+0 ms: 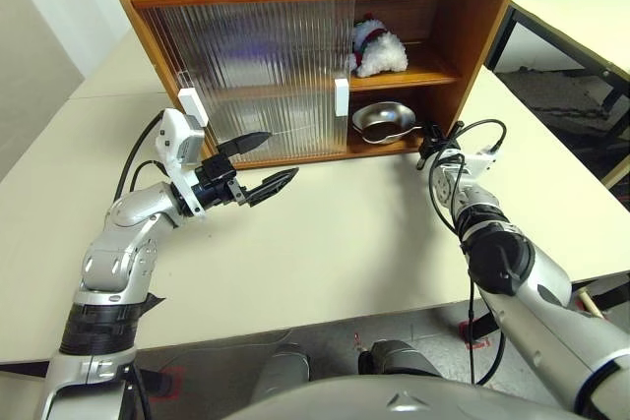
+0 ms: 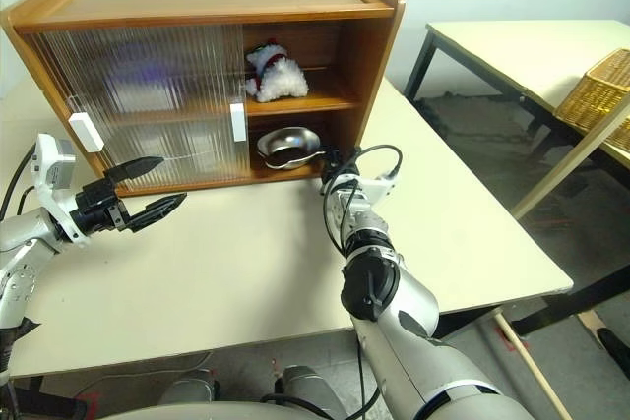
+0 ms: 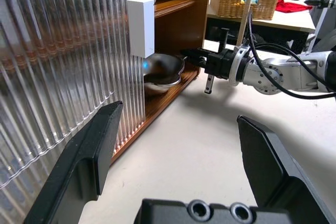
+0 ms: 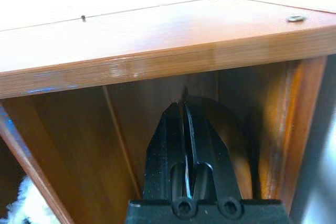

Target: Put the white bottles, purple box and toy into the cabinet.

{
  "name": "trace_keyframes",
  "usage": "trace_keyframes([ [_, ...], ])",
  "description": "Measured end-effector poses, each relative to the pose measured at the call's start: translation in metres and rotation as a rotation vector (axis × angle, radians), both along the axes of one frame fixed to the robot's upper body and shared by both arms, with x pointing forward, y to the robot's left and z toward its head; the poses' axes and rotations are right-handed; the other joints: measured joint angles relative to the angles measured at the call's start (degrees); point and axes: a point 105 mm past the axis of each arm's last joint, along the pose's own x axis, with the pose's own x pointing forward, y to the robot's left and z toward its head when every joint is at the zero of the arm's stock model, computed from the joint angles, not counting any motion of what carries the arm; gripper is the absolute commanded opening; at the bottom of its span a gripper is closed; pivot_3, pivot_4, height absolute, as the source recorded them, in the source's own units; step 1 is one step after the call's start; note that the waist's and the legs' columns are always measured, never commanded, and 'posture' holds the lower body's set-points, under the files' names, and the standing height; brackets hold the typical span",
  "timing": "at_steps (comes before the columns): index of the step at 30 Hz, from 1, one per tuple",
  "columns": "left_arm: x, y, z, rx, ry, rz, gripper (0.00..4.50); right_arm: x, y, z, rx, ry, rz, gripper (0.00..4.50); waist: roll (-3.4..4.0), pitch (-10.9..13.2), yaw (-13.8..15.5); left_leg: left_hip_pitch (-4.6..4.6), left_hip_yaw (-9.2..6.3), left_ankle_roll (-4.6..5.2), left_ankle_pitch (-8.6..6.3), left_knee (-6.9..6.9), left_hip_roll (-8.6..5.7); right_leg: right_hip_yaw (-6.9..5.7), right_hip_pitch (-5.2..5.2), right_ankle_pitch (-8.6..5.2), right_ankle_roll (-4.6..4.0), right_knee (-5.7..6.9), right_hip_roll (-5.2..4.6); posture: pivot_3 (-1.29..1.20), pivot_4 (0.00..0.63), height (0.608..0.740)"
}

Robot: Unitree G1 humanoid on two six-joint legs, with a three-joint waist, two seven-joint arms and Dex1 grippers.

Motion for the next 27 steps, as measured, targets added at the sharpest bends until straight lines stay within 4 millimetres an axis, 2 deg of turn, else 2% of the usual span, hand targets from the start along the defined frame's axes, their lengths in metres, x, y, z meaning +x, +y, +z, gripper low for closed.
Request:
trace_keyframes([
  [9,0.000,0.003,0.004,0.008,-0.009,0.014,4.50,-0.001,-0.010,-0.006,-0.013,0.032,-0.090,0.03,0.00,0.0,0.1,0.01,-0.01,0.00,0.00,0.02,0.09,-0.01,0.01,0.03,-0.06,0.00,-0.04,0.03,0.000,0.740],
  [10,0.000,0.003,0.004,0.008,-0.011,0.013,4.50,-0.001,-0.009,-0.006,-0.023,0.036,-0.089,0.50,0.00,0.0,0.1,0.01,-0.01,0.00,0.00,0.02,0.11,-0.01,0.01,0.04,-0.07,0.01,-0.04,0.03,0.000,0.740],
  [13,0.000,0.002,0.005,0.009,-0.016,0.011,4.50,0.000,-0.006,-0.005,-0.047,0.038,-0.072,1.41,0.00,0.0,0.1,0.02,-0.01,0.00,0.00,0.03,0.17,-0.01,0.01,0.05,-0.09,0.01,-0.04,0.03,0.000,0.740],
  [16,0.000,0.002,0.005,0.008,-0.017,0.012,4.50,0.001,-0.003,-0.005,-0.063,0.037,-0.051,2.52,0.00,0.0,0.1,0.02,-0.01,0.00,0.00,0.03,0.19,-0.01,0.01,0.06,-0.10,0.01,-0.04,0.03,0.000,0.740],
  [21,0.000,0.000,0.005,-0.008,-0.018,0.014,4.50,0.001,0.014,0.000,-0.134,0.001,0.066,4.40,0.01,0.0,0.0,0.02,0.01,0.00,0.00,0.05,0.19,-0.02,0.00,0.09,-0.14,0.01,-0.04,0.01,0.000,0.740],
  [24,0.001,-0.004,0.004,-0.019,-0.018,0.006,4.50,0.002,0.018,0.005,-0.161,-0.032,0.098,4.46,0.00,0.0,0.0,0.02,0.01,0.00,0.01,0.08,0.18,-0.02,0.01,0.09,-0.14,0.02,-0.04,0.00,0.000,0.740],
  [27,0.001,-0.007,0.002,-0.030,-0.019,-0.002,4.50,-0.004,0.017,0.003,-0.238,-0.067,0.139,4.46,-0.01,0.0,0.0,0.03,0.01,0.00,0.01,0.11,0.16,-0.03,0.03,0.10,-0.14,0.01,-0.04,-0.01,0.000,0.740],
])
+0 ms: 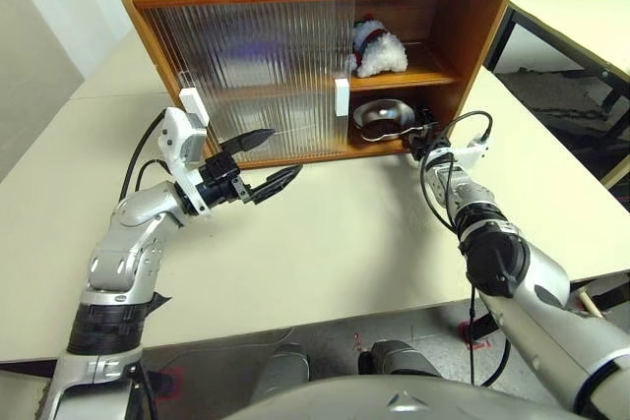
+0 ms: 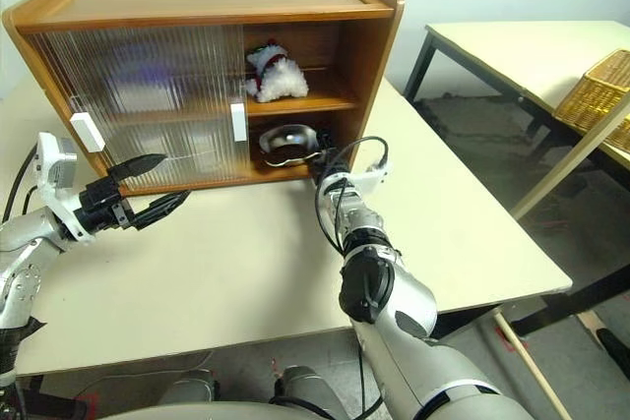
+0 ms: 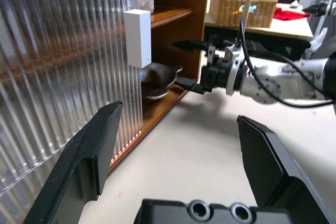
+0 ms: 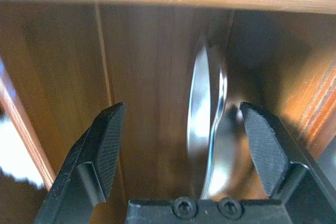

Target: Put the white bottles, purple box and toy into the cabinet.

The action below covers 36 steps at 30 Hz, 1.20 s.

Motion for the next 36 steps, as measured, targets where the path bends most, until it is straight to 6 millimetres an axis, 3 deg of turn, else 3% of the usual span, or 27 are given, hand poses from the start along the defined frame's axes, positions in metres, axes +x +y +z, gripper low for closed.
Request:
trace_keyframes([
  [8,0.003,-0.003,0.001,-0.013,-0.009,-0.010,4.50,-0.013,-0.011,-0.008,-0.066,-0.020,0.034,4.46,0.01,0.0,-0.4,0.05,0.08,0.06,0.04,0.04,-0.19,0.00,0.02,0.09,-0.01,0.01,0.03,-0.02,0.000,0.740],
  [12,0.004,-0.003,0.000,-0.014,-0.005,-0.014,4.50,-0.024,-0.001,-0.010,-0.185,-0.035,0.152,4.46,0.01,0.0,-0.6,0.09,0.10,0.09,0.06,0.06,-0.24,-0.02,0.05,0.11,-0.02,0.01,0.07,-0.03,0.000,0.740],
  [20,0.006,-0.004,-0.002,-0.016,-0.002,-0.022,4.50,-0.079,0.025,-0.011,-0.735,-0.237,0.461,4.46,0.00,0.0,-0.6,0.23,0.19,0.09,0.07,0.10,-0.29,-0.02,0.24,0.06,0.40,0.01,0.10,-0.03,0.000,0.740],
  [23,0.006,-0.004,-0.002,-0.016,-0.002,-0.021,4.50,-0.091,0.033,0.002,-0.914,-0.358,0.513,3.79,0.00,0.0,-0.6,0.44,0.38,0.09,0.08,0.13,-0.30,0.03,0.46,-0.31,0.50,0.00,0.14,-0.03,0.000,0.740],
  [33,0.006,-0.003,-0.003,-0.017,-0.003,-0.020,4.50,-0.105,0.076,0.040,-1.263,-0.715,0.585,0.03,0.00,0.0,-0.7,0.92,0.15,0.06,0.07,0.00,-0.27,0.04,0.82,-0.32,0.42,0.01,0.23,-0.03,0.000,0.740],
  [36,0.006,-0.003,-0.004,-0.017,-0.001,-0.020,4.50,-0.103,0.093,0.049,-1.302,-0.780,0.582,0.03,0.00,0.0,-0.7,0.88,-0.08,0.06,0.07,-0.05,-0.27,0.04,0.76,-0.38,0.32,0.01,0.23,-0.02,0.000,0.740],
])
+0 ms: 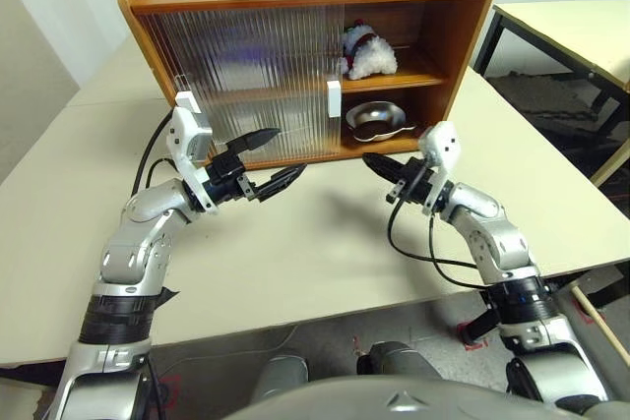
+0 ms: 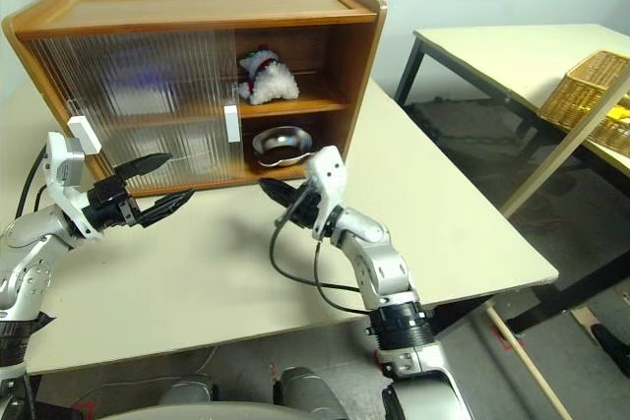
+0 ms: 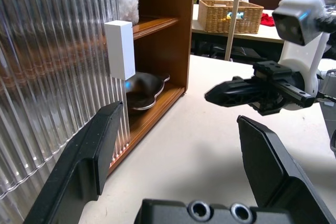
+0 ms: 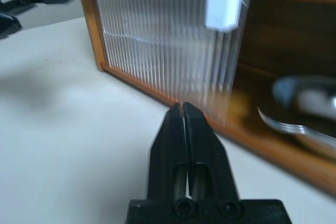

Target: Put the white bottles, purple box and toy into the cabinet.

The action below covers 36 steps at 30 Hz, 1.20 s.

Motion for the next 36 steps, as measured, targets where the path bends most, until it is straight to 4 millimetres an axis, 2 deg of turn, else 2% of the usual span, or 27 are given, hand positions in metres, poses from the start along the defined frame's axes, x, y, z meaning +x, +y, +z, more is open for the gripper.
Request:
trace_keyframes([
  [5,-0.001,0.001,-0.002,0.001,0.006,0.003,4.50,0.004,0.031,0.016,0.016,-0.082,0.031,0.03,0.00,0.0,0.1,-0.12,0.00,-0.08,-0.05,-0.10,0.03,-0.01,-0.18,-0.12,-0.12,0.00,0.01,-0.01,0.000,0.740],
  [9,-0.002,0.002,-0.003,0.003,0.006,0.006,4.50,0.019,0.051,0.031,0.040,-0.132,0.000,0.03,-0.01,0.0,0.2,-0.30,-0.03,-0.09,-0.06,-0.18,0.07,-0.03,-0.42,-0.09,-0.17,0.00,0.00,-0.01,0.000,0.740],
  [13,-0.002,0.004,-0.003,0.009,0.007,0.010,4.50,0.028,0.064,0.031,0.058,-0.128,-0.036,0.03,-0.01,0.0,0.6,-0.53,-0.14,-0.09,-0.06,-0.18,0.19,-0.07,-0.67,0.19,-0.63,0.00,-0.02,0.00,0.000,0.740],
  [20,-0.003,0.005,-0.003,0.015,0.008,0.017,4.50,0.038,0.077,0.036,0.067,-0.158,-0.106,0.03,-0.01,0.0,0.6,-0.90,-0.14,-0.09,-0.06,-0.14,0.37,-0.09,-1.03,0.33,-0.63,0.01,-0.09,0.01,0.000,0.740],
  [26,-0.004,0.006,-0.004,0.016,0.012,0.019,4.50,0.046,0.075,0.041,0.057,-0.207,-0.208,0.03,-0.01,0.0,0.7,-0.93,-0.17,-0.09,-0.06,-0.15,0.39,-0.11,-1.06,0.36,-0.65,0.01,-0.15,0.01,0.000,0.740],
  [36,-0.003,0.005,-0.004,0.013,0.010,0.021,4.50,0.053,0.055,0.046,0.034,-0.289,-0.378,0.03,-0.01,0.0,0.7,-0.94,-0.20,-0.09,-0.06,-0.15,0.41,-0.12,-1.08,0.42,-0.73,0.02,-0.16,-0.01,0.000,0.740],
])
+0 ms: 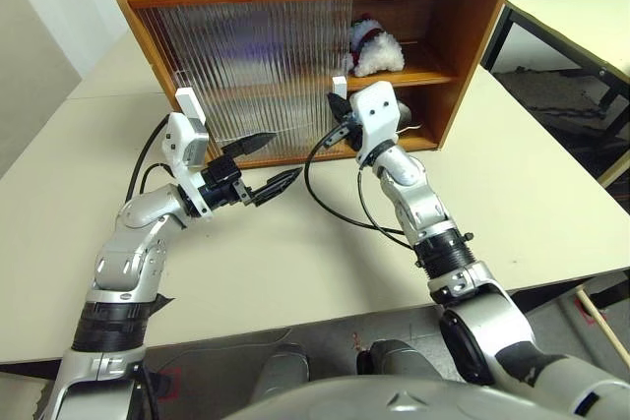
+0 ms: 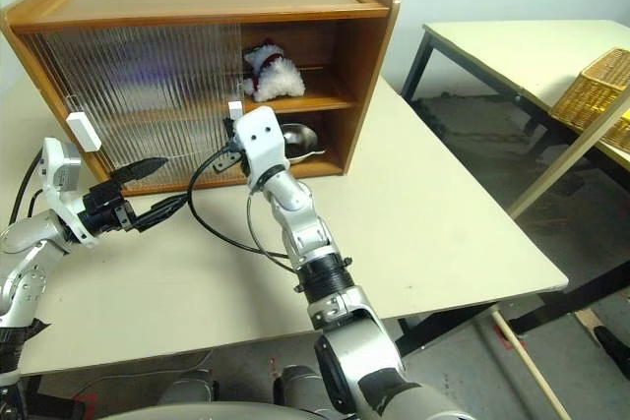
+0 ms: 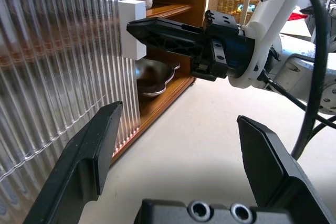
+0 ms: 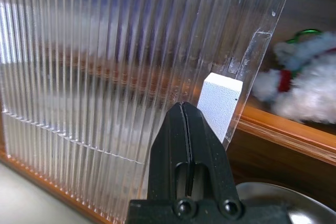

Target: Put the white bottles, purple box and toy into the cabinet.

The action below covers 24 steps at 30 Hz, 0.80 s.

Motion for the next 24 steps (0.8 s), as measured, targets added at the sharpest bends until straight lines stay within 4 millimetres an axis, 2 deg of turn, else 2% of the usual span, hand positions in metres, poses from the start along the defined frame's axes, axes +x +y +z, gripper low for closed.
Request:
trace_keyframes([
  [13,0.001,-0.003,0.003,0.000,-0.010,-0.013,4.50,0.009,-0.030,-0.003,-0.006,0.011,-0.151,0.03,-0.01,0.0,0.2,0.00,-0.08,0.00,0.00,0.10,-0.07,0.02,0.04,0.11,0.10,0.00,-0.03,-0.02,0.000,0.740],
  [24,0.002,-0.003,0.004,-0.001,-0.013,-0.017,4.50,0.020,-0.078,-0.001,-0.003,-0.010,-0.355,0.03,-0.01,0.0,0.2,0.00,-0.12,0.00,0.01,0.08,-0.09,0.04,0.01,0.14,0.23,0.00,-0.02,-0.03,0.000,0.740],
])
